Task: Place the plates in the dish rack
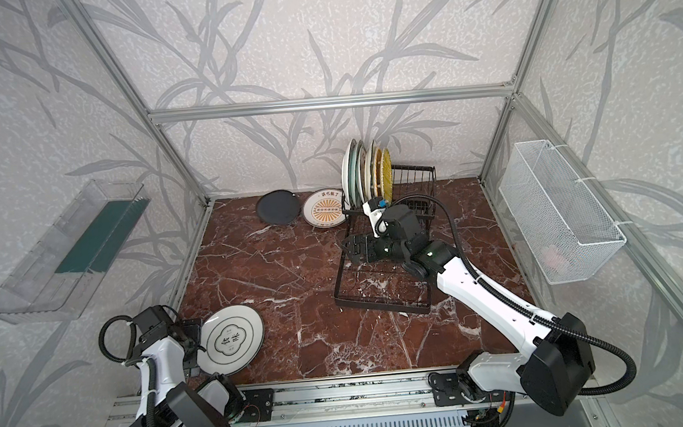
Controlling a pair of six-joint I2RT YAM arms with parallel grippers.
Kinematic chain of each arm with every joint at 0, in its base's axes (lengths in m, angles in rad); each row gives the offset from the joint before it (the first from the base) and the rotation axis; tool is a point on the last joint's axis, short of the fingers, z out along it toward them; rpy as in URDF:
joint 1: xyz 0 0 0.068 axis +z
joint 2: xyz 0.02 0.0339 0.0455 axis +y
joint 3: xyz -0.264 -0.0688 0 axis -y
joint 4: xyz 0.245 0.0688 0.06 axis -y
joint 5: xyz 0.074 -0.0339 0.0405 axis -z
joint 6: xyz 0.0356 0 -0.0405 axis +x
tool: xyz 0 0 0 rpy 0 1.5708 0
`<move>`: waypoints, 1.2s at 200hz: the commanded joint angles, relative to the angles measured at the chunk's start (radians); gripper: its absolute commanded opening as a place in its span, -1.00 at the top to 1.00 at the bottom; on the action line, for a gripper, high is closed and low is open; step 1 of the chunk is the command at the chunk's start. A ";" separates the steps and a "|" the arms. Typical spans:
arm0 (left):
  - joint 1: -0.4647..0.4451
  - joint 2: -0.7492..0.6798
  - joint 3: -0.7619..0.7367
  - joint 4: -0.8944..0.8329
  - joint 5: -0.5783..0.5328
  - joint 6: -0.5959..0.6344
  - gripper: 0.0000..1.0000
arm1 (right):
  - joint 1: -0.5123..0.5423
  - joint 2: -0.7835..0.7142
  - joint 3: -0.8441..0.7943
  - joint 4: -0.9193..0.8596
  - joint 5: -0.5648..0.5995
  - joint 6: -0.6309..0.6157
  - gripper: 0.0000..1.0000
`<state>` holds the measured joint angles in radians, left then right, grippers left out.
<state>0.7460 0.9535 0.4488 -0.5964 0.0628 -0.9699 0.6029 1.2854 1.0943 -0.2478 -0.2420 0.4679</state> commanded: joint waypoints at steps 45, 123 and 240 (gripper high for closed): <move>-0.117 0.018 -0.051 0.071 0.202 -0.052 -0.98 | 0.004 0.020 -0.013 0.044 -0.025 0.014 -0.98; -0.532 0.197 0.007 0.337 0.156 -0.233 -0.98 | 0.015 0.018 -0.020 0.051 -0.015 0.024 -0.98; -0.468 0.235 0.006 0.155 0.374 0.128 -0.55 | 0.028 -0.036 -0.110 0.104 -0.036 0.028 -0.98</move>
<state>0.2661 1.2381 0.5232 -0.3305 0.3733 -0.8986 0.6258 1.2877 1.0016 -0.1833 -0.2581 0.4904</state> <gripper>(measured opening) 0.782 0.992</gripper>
